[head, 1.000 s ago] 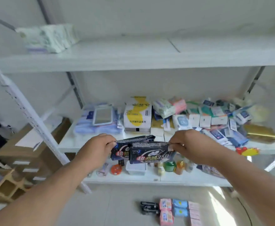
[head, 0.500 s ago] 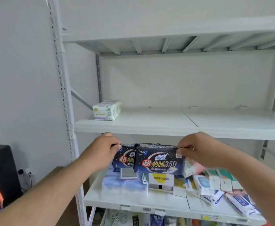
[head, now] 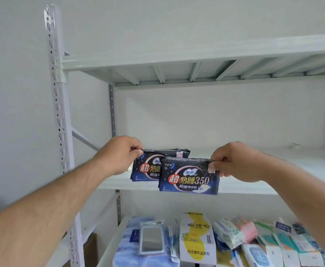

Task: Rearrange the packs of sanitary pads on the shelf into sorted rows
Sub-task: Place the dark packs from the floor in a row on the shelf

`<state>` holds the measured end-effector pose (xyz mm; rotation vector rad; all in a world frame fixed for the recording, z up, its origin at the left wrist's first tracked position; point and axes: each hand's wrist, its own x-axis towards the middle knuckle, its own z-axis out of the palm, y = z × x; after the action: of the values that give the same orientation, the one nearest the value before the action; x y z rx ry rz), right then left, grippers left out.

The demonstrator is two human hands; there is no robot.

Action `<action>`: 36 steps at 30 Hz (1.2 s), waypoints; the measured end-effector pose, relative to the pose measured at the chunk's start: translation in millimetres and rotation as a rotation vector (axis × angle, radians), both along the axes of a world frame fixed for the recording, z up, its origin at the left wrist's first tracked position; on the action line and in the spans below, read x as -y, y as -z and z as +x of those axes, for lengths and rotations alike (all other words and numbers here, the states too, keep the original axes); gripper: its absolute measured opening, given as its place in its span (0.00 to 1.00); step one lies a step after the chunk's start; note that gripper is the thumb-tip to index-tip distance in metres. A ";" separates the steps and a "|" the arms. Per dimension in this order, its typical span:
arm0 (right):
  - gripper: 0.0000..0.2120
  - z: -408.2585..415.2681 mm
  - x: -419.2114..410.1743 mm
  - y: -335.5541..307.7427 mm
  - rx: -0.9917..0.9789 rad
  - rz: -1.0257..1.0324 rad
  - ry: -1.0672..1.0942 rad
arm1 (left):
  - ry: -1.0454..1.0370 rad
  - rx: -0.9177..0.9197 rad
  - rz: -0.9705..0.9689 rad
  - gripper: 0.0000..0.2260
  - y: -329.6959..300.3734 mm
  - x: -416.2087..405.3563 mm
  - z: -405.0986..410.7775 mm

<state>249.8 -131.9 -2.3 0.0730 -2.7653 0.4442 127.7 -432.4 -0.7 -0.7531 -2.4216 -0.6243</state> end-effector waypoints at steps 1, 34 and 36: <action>0.09 -13.0 -5.3 -2.0 -0.007 -0.002 0.000 | -0.016 -0.001 -0.004 0.04 -6.1 -5.9 -12.2; 0.10 -344.1 -48.1 -17.1 0.039 -0.026 0.116 | 0.127 0.155 -0.214 0.02 -47.5 -89.0 -366.7; 0.10 -360.5 -44.3 -14.9 0.048 -0.019 0.125 | 0.143 0.168 -0.240 0.03 -46.4 -90.3 -387.2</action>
<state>-110.7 -87.6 12.6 -0.1158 -2.7924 0.4449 -259.5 -342.0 45.7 -1.0155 -2.6457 -0.4712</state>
